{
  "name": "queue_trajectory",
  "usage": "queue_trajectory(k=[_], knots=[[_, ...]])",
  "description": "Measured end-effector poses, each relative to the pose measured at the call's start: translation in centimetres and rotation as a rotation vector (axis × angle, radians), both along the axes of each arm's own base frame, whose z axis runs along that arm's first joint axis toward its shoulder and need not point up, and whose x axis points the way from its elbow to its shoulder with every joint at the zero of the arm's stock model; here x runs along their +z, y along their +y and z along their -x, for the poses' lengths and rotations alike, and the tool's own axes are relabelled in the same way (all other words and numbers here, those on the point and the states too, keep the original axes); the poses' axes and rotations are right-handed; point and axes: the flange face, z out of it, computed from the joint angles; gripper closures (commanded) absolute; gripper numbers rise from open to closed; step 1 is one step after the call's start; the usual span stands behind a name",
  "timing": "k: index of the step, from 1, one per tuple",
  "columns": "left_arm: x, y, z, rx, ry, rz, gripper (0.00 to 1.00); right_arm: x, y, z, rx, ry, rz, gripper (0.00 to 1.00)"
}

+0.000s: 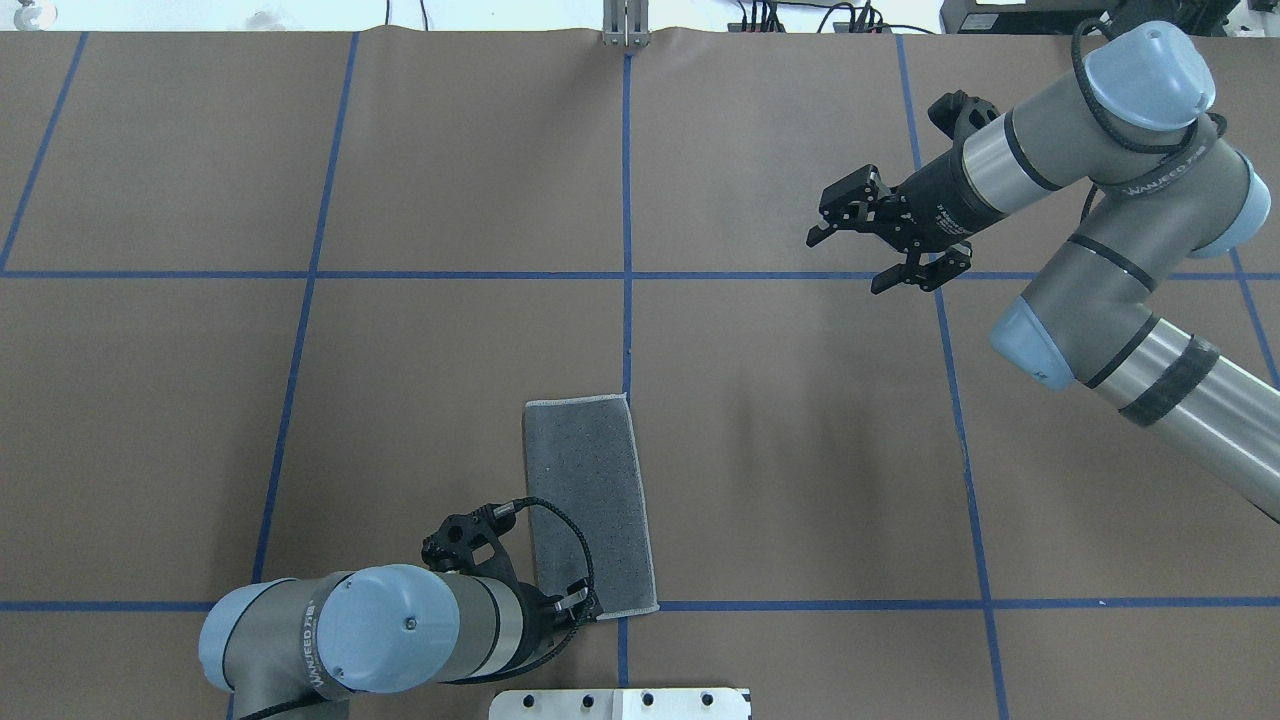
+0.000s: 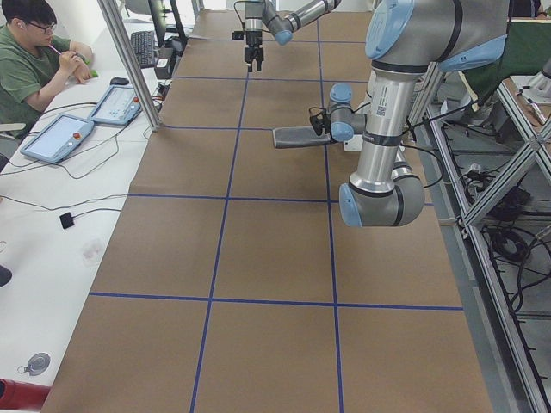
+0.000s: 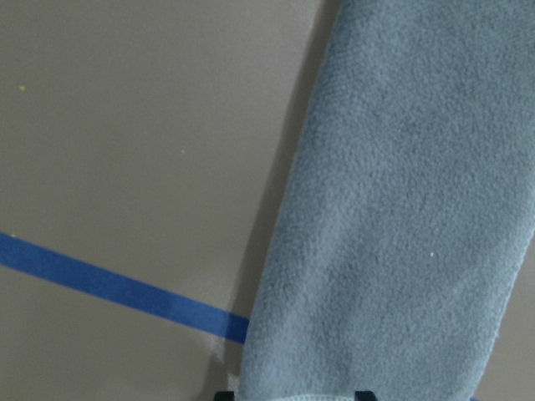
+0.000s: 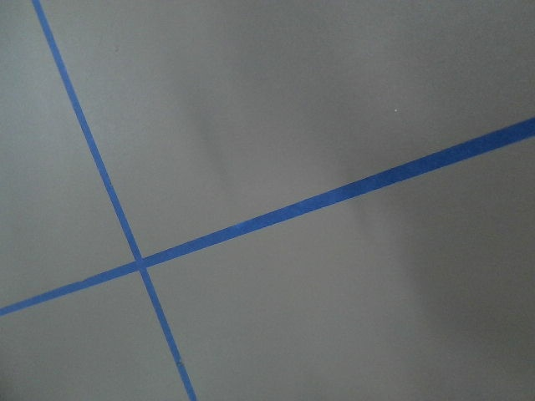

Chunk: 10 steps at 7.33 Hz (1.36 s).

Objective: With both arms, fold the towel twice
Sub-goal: 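Lower the left gripper onto the near end of the towel and grasp, then lift the towel's near end with the left gripper and fold it away from the robot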

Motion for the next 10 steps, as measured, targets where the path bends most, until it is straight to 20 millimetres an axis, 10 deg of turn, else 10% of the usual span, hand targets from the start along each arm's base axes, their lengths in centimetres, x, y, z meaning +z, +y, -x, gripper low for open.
queue_trajectory(k=[4,10], knots=[[0.0,-0.2,0.1,-0.004,0.0,0.0,1.0,0.1,0.0,0.1,0.001,0.001,0.0,0.01],[-1.2,-1.4,1.0,-0.025,0.026,-0.001,1.0,0.4,0.3,0.3,-0.001,0.004,0.002,0.01]])
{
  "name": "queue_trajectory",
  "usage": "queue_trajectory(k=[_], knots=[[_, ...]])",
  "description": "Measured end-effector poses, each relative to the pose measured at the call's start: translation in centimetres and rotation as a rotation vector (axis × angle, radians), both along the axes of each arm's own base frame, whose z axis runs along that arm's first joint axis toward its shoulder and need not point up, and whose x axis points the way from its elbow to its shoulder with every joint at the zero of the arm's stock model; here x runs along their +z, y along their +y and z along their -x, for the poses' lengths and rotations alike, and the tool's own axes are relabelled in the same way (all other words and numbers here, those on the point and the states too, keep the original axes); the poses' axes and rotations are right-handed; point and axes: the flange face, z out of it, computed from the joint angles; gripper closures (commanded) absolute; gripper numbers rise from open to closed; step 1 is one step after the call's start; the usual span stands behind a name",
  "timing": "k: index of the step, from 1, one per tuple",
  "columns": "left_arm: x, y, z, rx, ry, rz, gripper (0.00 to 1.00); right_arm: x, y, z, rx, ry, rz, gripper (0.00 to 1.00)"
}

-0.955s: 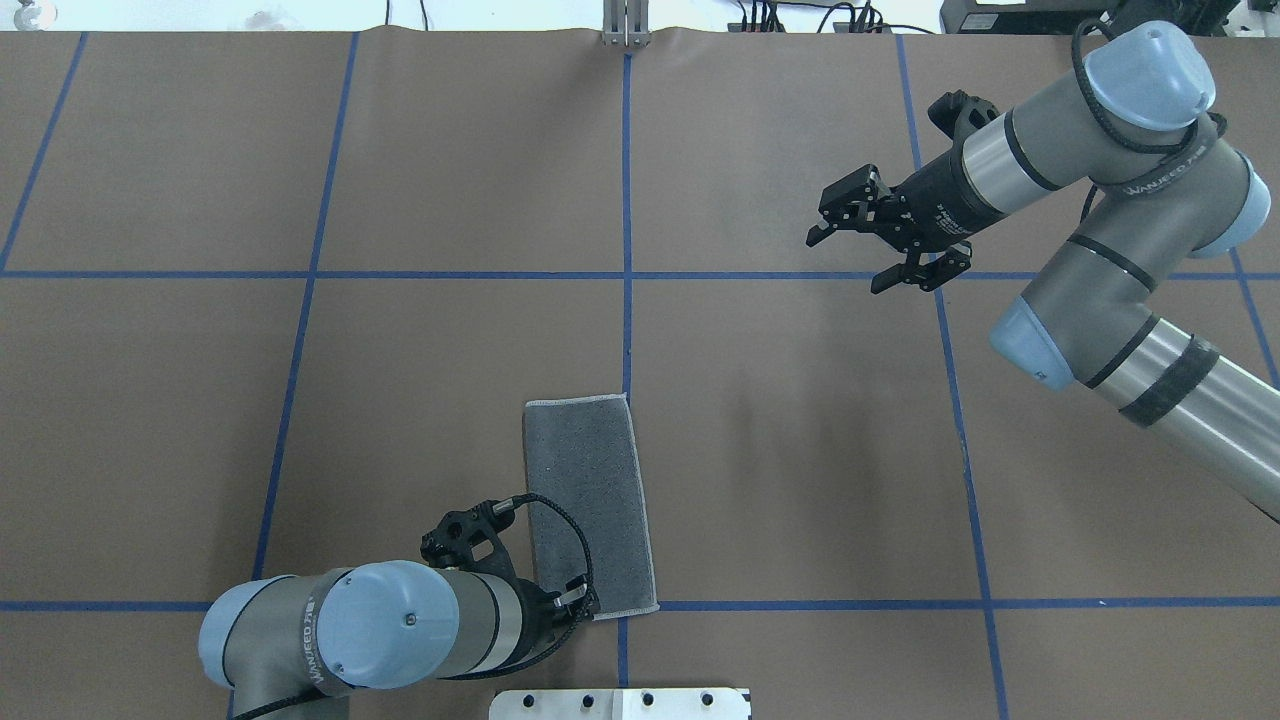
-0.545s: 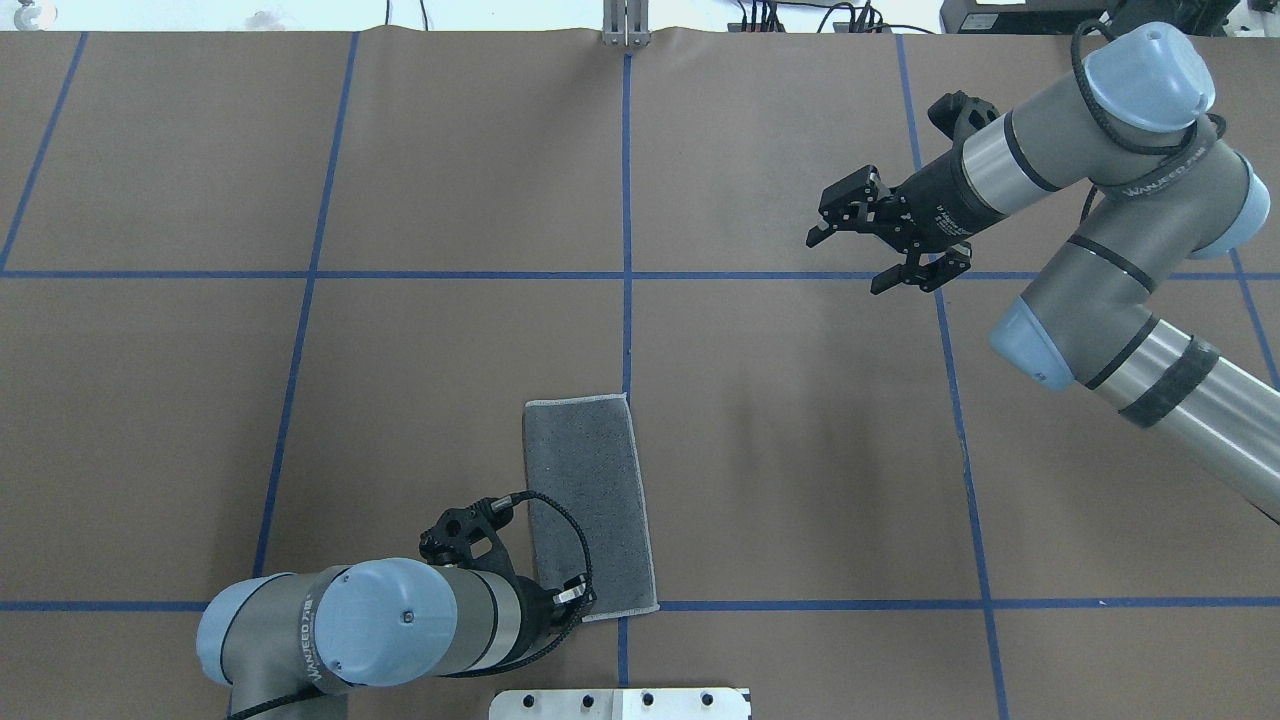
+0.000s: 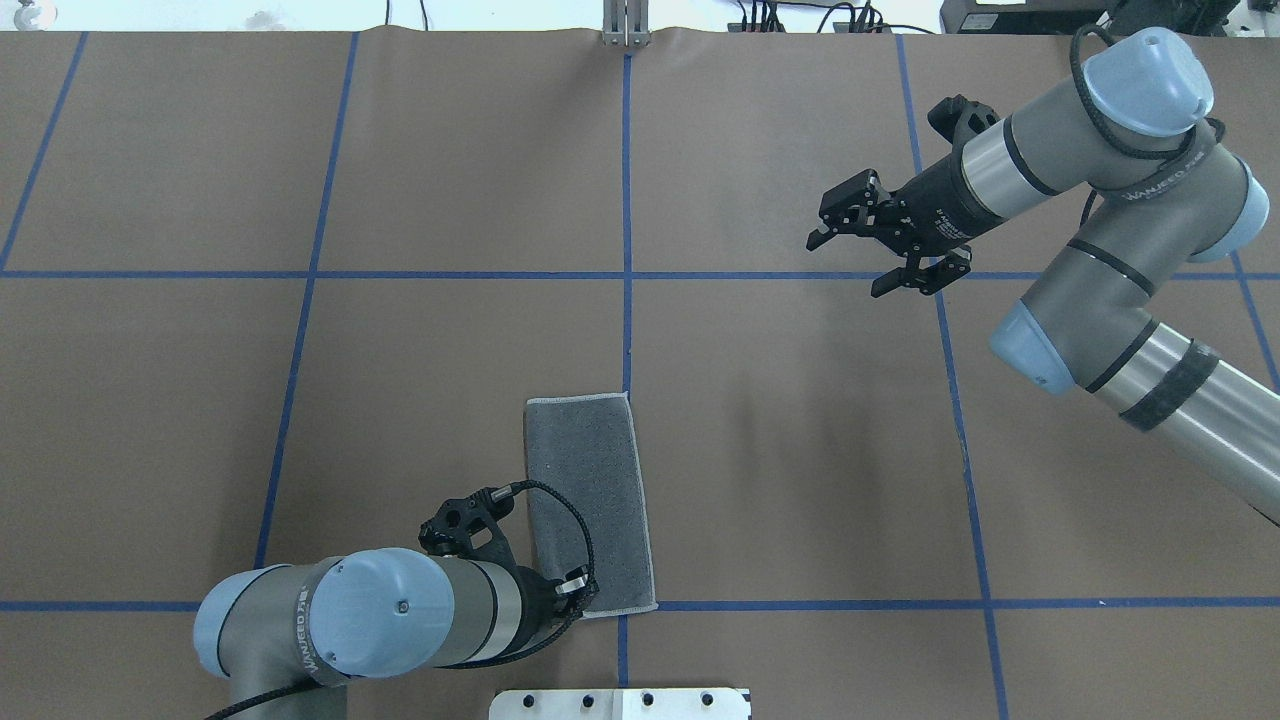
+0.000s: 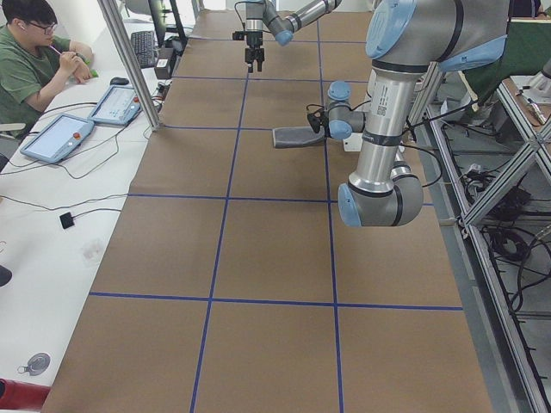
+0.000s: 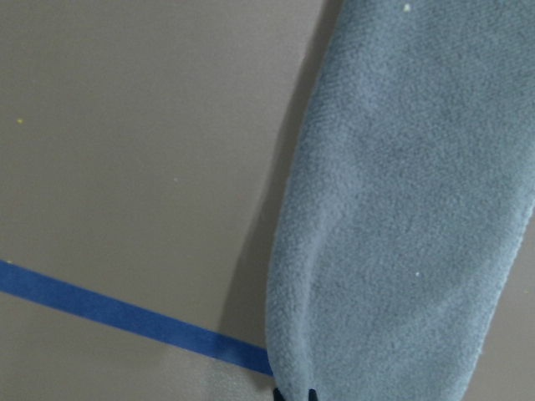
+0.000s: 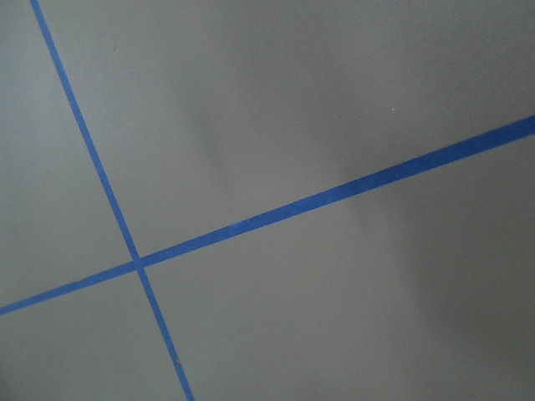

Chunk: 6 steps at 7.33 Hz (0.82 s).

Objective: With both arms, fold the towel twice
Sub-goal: 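Lift the towel's near end with the left gripper and fold it away from the robot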

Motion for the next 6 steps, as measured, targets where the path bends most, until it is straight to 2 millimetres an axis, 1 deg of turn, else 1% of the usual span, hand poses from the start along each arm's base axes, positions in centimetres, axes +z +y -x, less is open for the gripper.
queue_trajectory(k=[2,4,6], knots=[[-0.7,-2.5,0.8,-0.043,0.01,-0.002,1.0,0.3,0.3,0.7,-0.001,0.007,0.0,0.01],[-1.7,-6.0,1.5,-0.1,0.026,-0.005,1.0,0.6,0.7,1.6,0.003,0.018,-0.004,0.01],[-2.8,-9.0,1.8,-0.146,0.037,-0.007,1.0,0.6,0.7,1.9,0.006,0.02,-0.007,0.01]])
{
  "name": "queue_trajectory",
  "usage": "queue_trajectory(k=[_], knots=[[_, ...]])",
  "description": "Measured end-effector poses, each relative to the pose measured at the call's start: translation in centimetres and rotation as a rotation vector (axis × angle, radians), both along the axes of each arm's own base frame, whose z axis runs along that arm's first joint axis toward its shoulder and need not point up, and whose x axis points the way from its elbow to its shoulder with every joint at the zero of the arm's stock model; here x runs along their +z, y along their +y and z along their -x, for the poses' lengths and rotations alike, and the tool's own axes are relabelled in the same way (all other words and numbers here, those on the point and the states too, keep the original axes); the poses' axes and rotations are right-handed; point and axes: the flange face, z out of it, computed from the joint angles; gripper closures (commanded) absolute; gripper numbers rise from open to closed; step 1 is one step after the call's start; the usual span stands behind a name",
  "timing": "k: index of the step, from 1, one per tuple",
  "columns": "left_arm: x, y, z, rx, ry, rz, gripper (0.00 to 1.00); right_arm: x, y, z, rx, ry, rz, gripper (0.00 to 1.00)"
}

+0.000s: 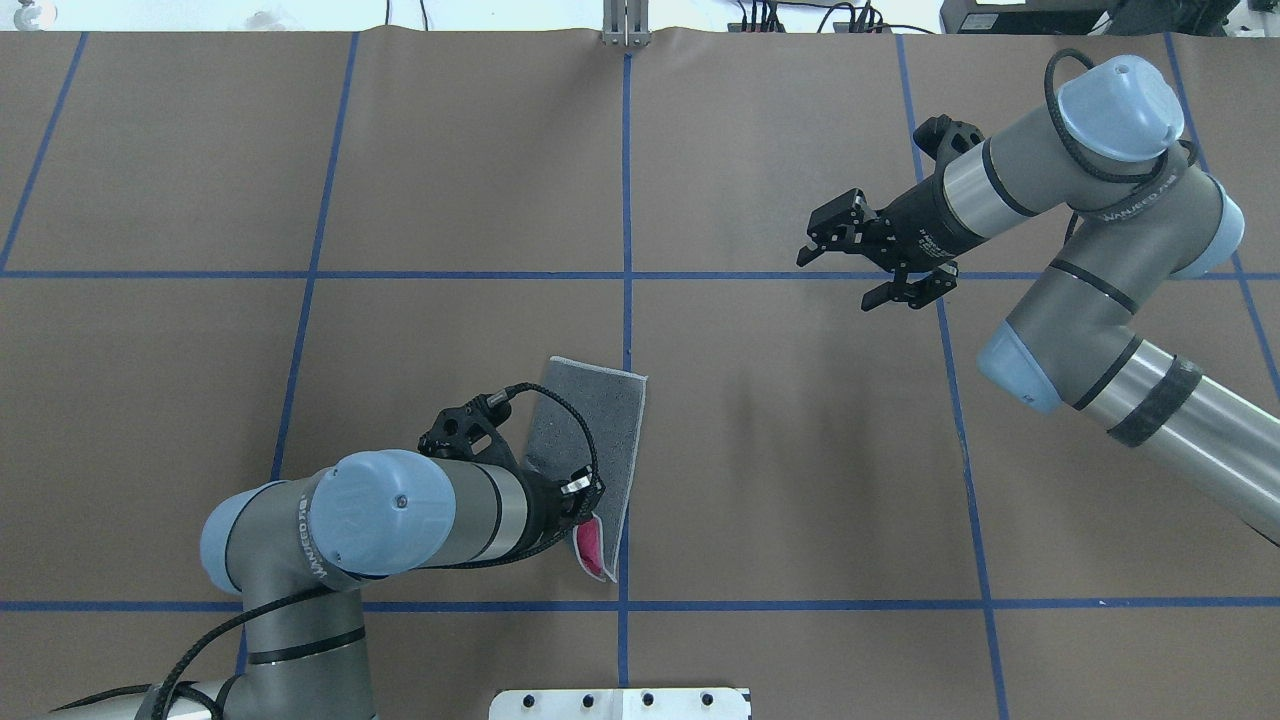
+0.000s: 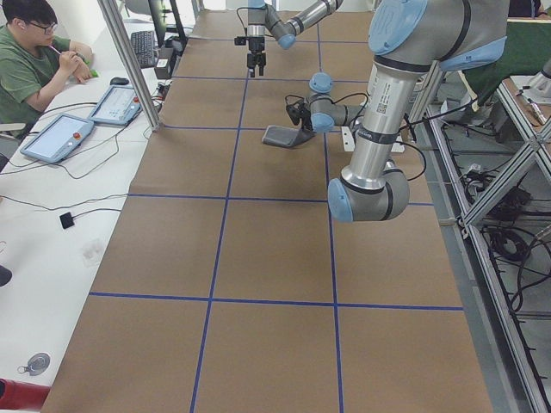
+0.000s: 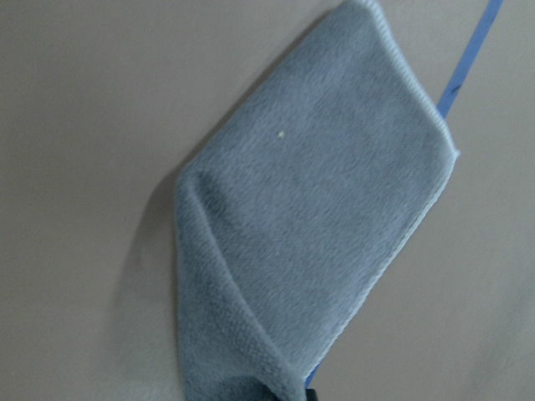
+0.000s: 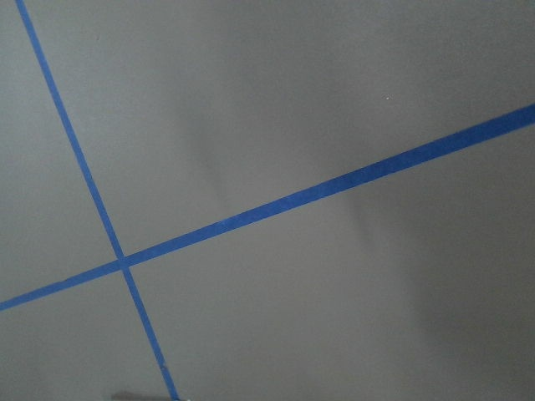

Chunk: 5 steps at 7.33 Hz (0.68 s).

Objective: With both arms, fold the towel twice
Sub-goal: 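Lift the towel's near end with the left gripper and fold it away from the robot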

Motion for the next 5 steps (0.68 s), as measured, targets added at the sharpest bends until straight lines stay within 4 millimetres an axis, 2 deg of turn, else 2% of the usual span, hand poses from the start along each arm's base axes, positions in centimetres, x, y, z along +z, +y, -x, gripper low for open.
queue_trajectory(k=[1,3,5], knots=[[-0.6,-1.7,0.0,-0.023,0.002,0.0,1.0,0.0,0.0,0.0,0.0,0.0,-0.001,0.01],[-1.9,-4.5,-1.3,-0.056,0.003,0.003,1.0,0.0,0.1,0.2,-0.001,0.001,-0.001,0.01],[-2.2,-6.8,-2.1,-0.088,0.018,0.009,1.0,0.0,0.2,0.5,-0.003,0.002,-0.003,0.01]])
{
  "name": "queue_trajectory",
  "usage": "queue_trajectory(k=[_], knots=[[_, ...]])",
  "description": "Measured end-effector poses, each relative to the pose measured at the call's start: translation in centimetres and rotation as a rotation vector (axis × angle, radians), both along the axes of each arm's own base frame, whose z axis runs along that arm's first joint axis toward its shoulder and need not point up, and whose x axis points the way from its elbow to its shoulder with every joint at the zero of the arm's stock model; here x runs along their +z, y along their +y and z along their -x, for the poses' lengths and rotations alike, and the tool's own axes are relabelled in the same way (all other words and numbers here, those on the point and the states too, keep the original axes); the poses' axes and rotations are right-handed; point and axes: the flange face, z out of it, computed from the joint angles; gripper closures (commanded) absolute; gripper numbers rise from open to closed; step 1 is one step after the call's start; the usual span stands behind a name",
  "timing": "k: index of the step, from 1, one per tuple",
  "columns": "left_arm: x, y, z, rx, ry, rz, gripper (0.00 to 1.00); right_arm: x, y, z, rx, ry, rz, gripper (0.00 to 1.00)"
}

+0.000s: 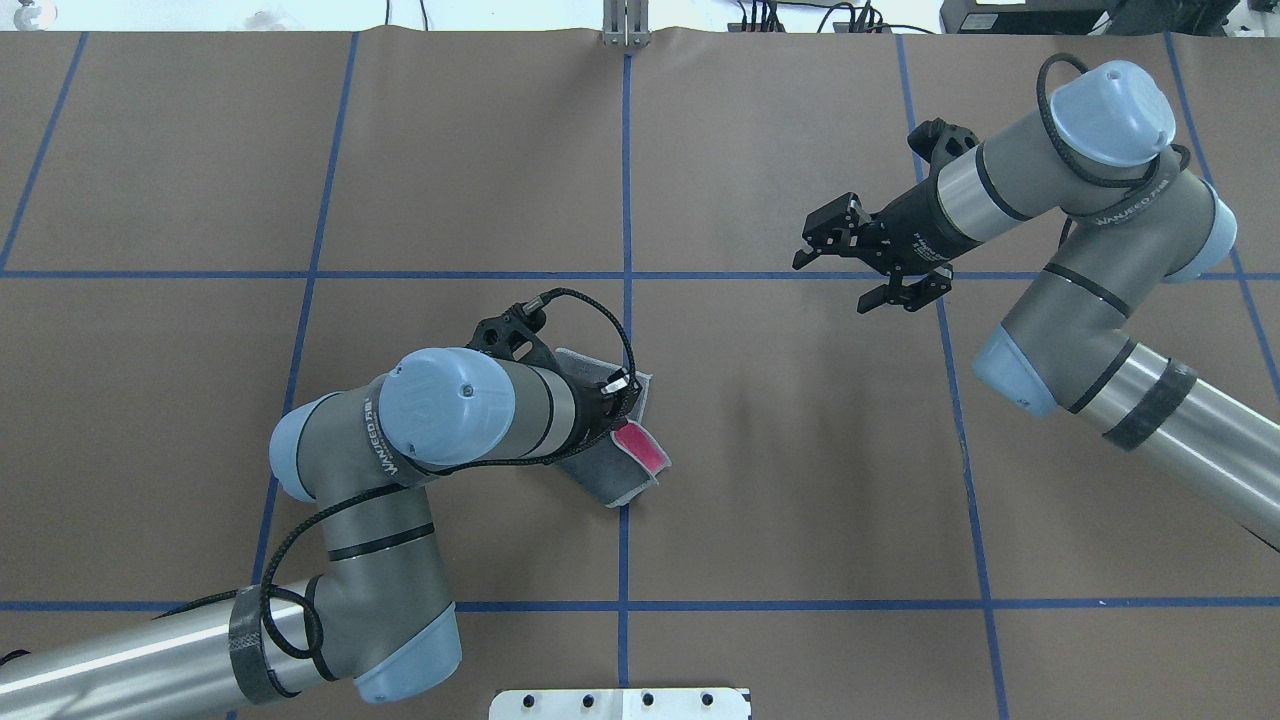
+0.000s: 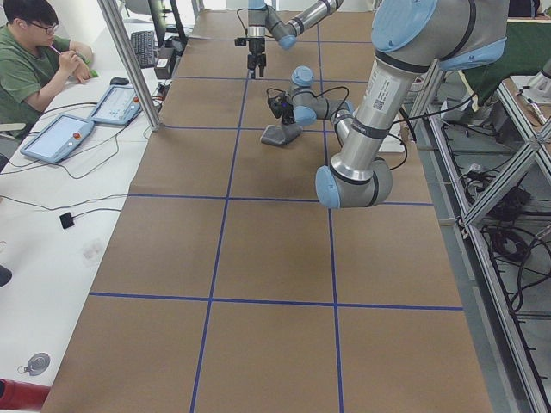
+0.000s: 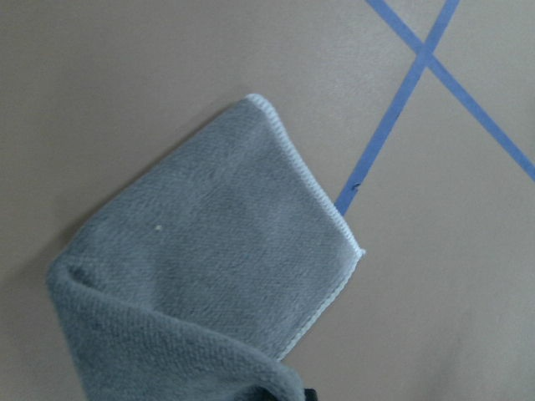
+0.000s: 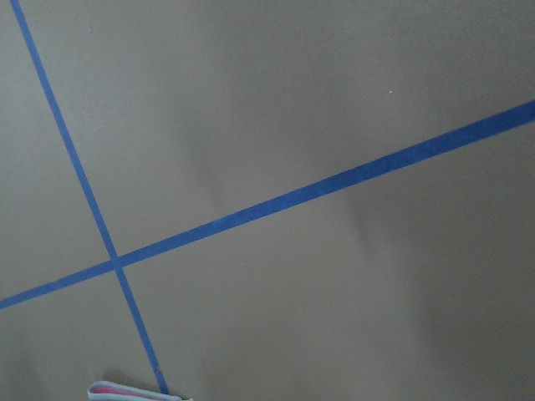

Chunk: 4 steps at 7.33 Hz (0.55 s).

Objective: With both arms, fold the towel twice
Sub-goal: 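Lift the towel's near end with the left gripper and fold it away from the robot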

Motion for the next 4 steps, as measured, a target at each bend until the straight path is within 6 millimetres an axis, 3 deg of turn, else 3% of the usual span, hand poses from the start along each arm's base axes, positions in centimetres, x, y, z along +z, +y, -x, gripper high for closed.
queue_trajectory(k=[4], knots=[[0.8,-3.0,0.9,-0.058,0.034,0.024,1.0,0.0,0.3,0.6,0.006,0.006,-0.008,0.01]])
